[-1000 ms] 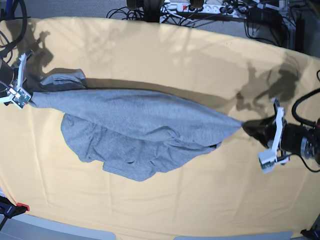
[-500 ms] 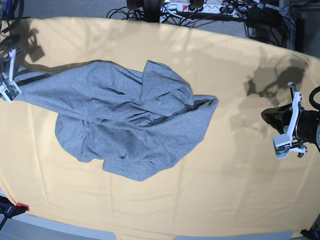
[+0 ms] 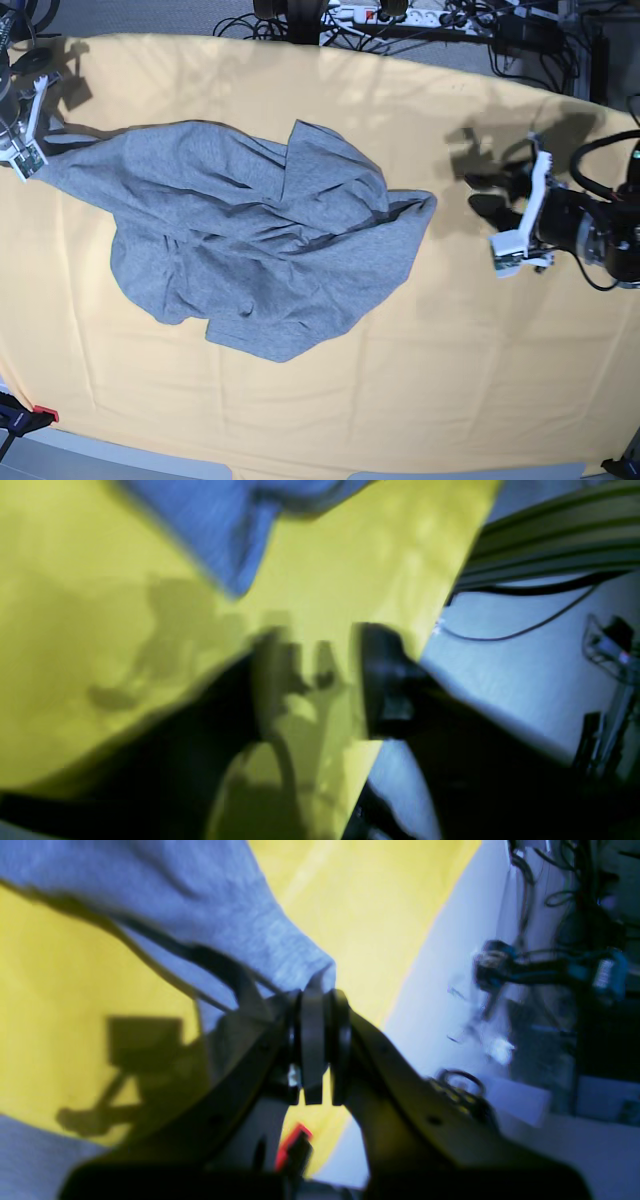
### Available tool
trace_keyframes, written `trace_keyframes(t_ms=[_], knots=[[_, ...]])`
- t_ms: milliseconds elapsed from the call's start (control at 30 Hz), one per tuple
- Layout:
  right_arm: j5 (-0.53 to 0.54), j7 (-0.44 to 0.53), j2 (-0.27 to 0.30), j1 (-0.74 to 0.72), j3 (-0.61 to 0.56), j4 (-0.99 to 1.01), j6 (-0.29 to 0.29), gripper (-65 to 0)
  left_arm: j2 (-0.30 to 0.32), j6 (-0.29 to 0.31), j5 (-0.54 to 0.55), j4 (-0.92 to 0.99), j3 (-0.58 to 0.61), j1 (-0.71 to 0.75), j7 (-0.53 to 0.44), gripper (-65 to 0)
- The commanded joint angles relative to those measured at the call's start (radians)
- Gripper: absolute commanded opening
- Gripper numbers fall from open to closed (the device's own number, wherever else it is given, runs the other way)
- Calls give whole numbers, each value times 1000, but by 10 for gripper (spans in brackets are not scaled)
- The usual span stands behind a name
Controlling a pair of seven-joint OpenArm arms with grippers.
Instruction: Layout the t-shirt on the table in an organized manner, then fold the t-shirt properly
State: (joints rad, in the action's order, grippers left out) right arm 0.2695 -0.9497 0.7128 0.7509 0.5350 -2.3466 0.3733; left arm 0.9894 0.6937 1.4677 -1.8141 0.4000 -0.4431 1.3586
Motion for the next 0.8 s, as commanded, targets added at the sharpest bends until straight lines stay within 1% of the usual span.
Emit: trace_keyframes(t_ms=[0,33,100,267,400,533,633,700,767], knots=[[-3,17,0,2,13,-10,-8,-650,4,4,16,-8,-14,-10,-8,-252],[-5,23,-15,2,13,-10,-7,-650,-14,4,16,-8,-14,-1,-8,-227],[-5,23,-39,3,13,-10,-7,-650,-59,4,16,-8,-14,17,-8,-226],[-16,40,-71,2,13,-10,-8,-650,-193,4,16,-8,-14,45,-8,-226],[-16,41,-115,3,13,-10,-7,-650,-295,4,16,-7,-14,82,-18,-226],[-51,51,-144,2,13,-10,-8,-650,-398,4,-82,23,-13,100,-68,-226],[-85,60,-154,3,13,-10,-11,-650,-455,4,-116,75,0,100,-84,-226],[-89,56,-154,3,13,-10,-11,-650,-489,4,-137,117,25,100,-87,-226],[-88,57,-153,3,13,-10,-11,-650,-520,4,-183,160,51,99,-109,-226]])
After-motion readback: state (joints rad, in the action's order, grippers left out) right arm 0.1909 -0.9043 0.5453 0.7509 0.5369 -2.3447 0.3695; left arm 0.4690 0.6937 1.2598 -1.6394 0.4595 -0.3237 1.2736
